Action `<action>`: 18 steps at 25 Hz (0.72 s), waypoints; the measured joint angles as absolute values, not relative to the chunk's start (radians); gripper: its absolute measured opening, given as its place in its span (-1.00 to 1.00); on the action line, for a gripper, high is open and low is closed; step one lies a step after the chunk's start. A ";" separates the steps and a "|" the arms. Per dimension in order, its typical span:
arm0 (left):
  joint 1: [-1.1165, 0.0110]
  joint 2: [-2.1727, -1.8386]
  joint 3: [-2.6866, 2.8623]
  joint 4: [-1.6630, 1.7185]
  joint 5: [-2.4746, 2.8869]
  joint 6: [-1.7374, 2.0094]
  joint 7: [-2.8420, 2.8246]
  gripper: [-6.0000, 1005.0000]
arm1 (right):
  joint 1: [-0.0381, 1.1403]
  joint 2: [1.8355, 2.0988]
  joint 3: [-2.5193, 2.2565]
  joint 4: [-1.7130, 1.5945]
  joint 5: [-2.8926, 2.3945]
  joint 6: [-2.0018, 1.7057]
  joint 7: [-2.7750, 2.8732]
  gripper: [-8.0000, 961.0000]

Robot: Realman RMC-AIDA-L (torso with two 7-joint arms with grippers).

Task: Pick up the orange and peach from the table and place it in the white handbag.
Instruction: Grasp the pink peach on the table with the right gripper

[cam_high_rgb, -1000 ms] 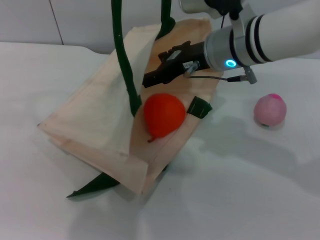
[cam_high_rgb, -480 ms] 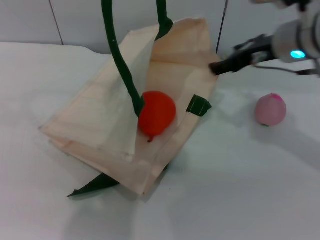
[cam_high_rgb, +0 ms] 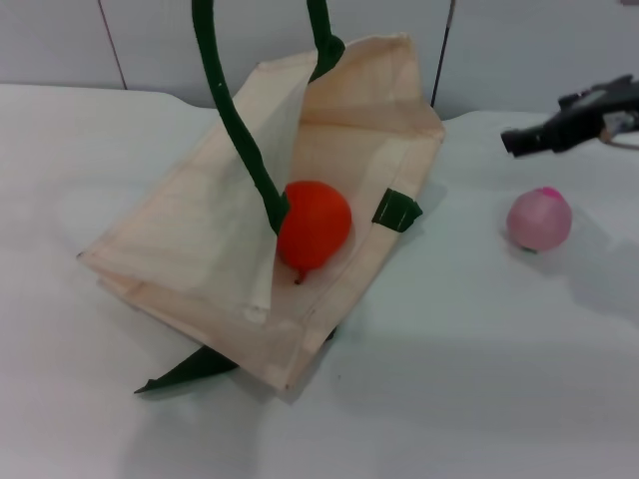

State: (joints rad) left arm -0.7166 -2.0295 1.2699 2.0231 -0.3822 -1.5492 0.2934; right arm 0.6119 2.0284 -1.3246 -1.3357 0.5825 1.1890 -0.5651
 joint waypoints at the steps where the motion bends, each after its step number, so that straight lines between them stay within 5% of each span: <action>1: -0.717 -2.029 1.270 2.023 -0.382 -1.549 0.293 -0.75 | 0.610 2.027 -1.324 -1.332 0.580 1.199 -0.564 0.85; 18: -0.736 -2.028 1.269 2.025 -0.373 -1.567 0.290 -0.74 | 0.619 2.023 -1.315 -1.187 0.557 1.168 -0.572 0.85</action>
State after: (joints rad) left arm -0.7359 -2.0278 1.2689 2.0248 -0.3726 -1.5674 0.2900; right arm 0.6191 2.0230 -1.3149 -1.1872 0.5574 1.1682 -0.5719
